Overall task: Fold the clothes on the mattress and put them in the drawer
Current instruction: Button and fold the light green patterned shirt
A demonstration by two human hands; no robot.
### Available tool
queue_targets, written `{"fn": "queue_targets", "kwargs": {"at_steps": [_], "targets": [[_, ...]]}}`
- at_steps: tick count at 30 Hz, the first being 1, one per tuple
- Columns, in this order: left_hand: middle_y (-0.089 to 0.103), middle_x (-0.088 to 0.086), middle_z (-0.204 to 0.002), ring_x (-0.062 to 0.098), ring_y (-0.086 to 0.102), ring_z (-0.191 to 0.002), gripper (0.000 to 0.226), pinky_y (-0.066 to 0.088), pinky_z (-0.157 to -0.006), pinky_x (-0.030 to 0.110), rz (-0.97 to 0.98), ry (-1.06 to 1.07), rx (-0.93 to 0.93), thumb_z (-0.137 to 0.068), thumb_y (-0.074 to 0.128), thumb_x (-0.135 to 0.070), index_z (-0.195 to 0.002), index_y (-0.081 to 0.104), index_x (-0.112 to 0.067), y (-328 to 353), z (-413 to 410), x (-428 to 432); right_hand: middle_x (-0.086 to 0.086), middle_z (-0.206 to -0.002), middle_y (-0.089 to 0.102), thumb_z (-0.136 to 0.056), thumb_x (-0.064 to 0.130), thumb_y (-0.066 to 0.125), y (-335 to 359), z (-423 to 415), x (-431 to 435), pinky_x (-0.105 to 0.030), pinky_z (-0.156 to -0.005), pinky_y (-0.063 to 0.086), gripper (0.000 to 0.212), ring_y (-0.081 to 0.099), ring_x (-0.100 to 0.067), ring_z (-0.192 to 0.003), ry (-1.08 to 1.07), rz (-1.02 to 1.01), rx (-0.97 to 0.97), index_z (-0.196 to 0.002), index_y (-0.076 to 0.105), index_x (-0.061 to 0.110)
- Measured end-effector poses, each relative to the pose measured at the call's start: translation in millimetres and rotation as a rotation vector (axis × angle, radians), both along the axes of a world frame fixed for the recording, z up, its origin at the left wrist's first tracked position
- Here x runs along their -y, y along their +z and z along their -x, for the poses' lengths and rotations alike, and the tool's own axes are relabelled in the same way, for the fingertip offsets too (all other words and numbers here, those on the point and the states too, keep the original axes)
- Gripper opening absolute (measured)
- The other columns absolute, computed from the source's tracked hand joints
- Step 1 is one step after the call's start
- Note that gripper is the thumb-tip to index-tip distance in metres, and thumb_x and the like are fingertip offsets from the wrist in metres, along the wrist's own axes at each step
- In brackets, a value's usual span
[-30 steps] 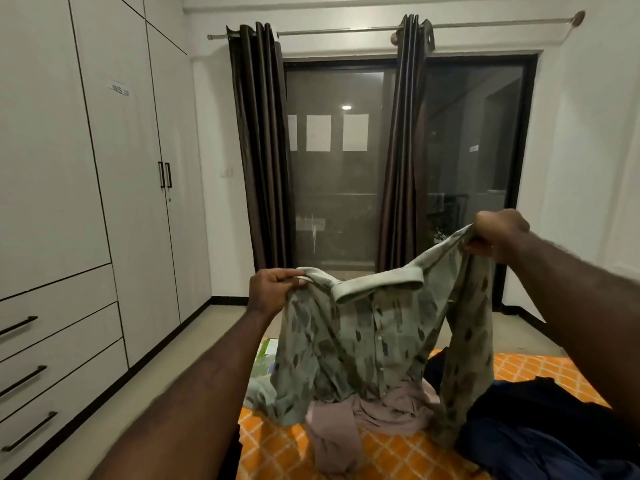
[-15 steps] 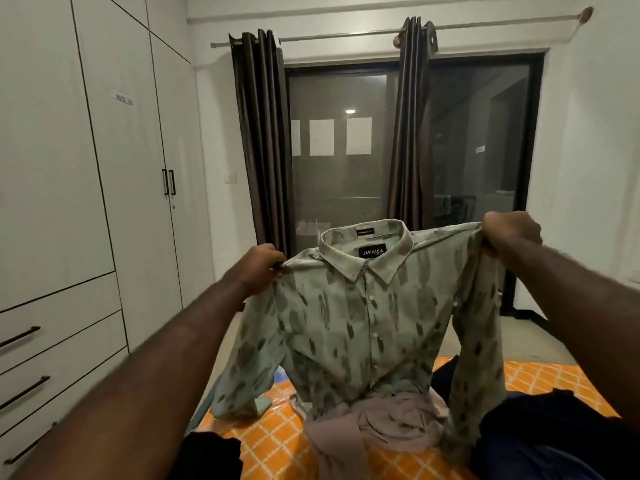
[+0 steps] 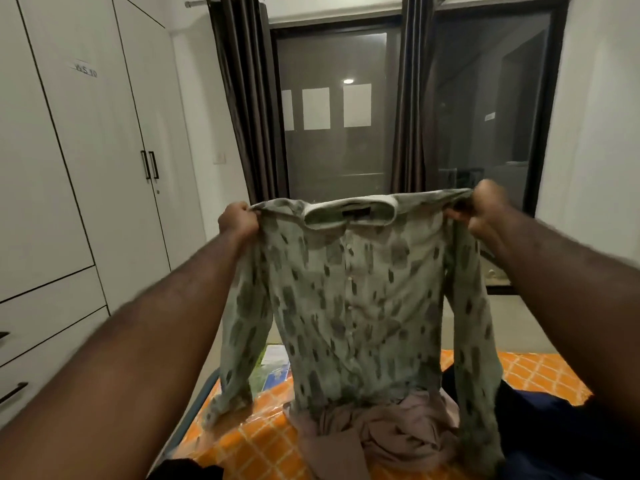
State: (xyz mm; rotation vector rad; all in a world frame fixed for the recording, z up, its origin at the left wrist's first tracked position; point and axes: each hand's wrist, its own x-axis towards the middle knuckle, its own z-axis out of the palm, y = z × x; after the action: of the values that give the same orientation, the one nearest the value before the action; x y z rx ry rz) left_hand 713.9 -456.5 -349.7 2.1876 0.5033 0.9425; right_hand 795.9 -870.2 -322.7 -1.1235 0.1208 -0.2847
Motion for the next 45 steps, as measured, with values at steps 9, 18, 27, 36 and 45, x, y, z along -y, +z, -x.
{"fn": "queue_targets", "kwargs": {"at_steps": [9, 18, 27, 36, 45], "targets": [[0.059, -0.007, -0.076, 0.005, 0.051, -0.068, 0.017, 0.041, -0.059, 0.016, -0.072, -0.215, 0.578, -0.090, 0.052, -0.005, -0.085, 0.061, -0.018, 82.4, 28.6, 10.9, -0.006, -0.088, 0.070, -0.089, 0.000, 0.051, 44.8, 51.8, 28.7, -0.033, -0.073, 0.063, 0.027, 0.070, -0.021, -0.086, -0.173, 0.059, 0.333, -0.088, 0.073, 0.015], [0.069, 0.014, -0.095, 0.025, 0.062, -0.089, 0.019, 0.051, -0.081, 0.035, -0.335, -0.316, 0.177, -0.083, 0.062, -0.017, -0.093, 0.073, -0.005, -89.2, 121.1, -3.1, -0.009, -0.091, 0.069, -0.092, 0.009, 0.067, -132.1, 126.4, 63.6, -0.041, -0.076, 0.054, 0.016, 0.063, -0.026, -0.087, -0.060, 0.401, 0.079, -0.080, 0.070, 0.021], [0.069, 0.001, -0.089, 0.021, 0.061, -0.089, 0.009, 0.039, -0.076, 0.027, -0.318, -0.348, -0.417, -0.077, 0.069, -0.029, -0.081, 0.075, -0.023, -338.5, 189.8, 15.9, -0.022, -0.075, 0.063, -0.092, -0.001, 0.064, -389.0, 181.2, 51.3, -0.037, -0.057, 0.054, 0.014, 0.062, -0.031, -0.065, 0.078, 0.495, -0.473, -0.079, 0.065, 0.004], [0.059, -0.004, -0.094, 0.015, 0.052, -0.093, 0.022, 0.039, -0.081, 0.029, -0.298, -0.280, -0.441, -0.091, 0.060, -0.015, -0.078, 0.061, -0.032, -411.1, 205.8, 16.5, -0.027, -0.085, 0.055, -0.086, -0.017, 0.039, -411.7, 191.2, 59.8, -0.040, -0.048, 0.050, 0.019, 0.054, -0.032, -0.047, 0.225, 0.572, -0.626, -0.092, 0.051, -0.005], [0.056, -0.001, -0.103, 0.018, 0.054, -0.096, 0.012, 0.051, -0.085, 0.032, -0.471, -0.225, -0.923, -0.083, 0.060, -0.040, -0.085, 0.062, -0.028, -434.1, 215.9, 14.6, -0.010, -0.064, 0.035, -0.090, 0.000, 0.049, -440.2, 191.5, 60.7, -0.028, -0.048, 0.027, 0.024, 0.029, -0.019, -0.045, 0.378, 0.793, -0.815, -0.073, 0.037, 0.012]]}}
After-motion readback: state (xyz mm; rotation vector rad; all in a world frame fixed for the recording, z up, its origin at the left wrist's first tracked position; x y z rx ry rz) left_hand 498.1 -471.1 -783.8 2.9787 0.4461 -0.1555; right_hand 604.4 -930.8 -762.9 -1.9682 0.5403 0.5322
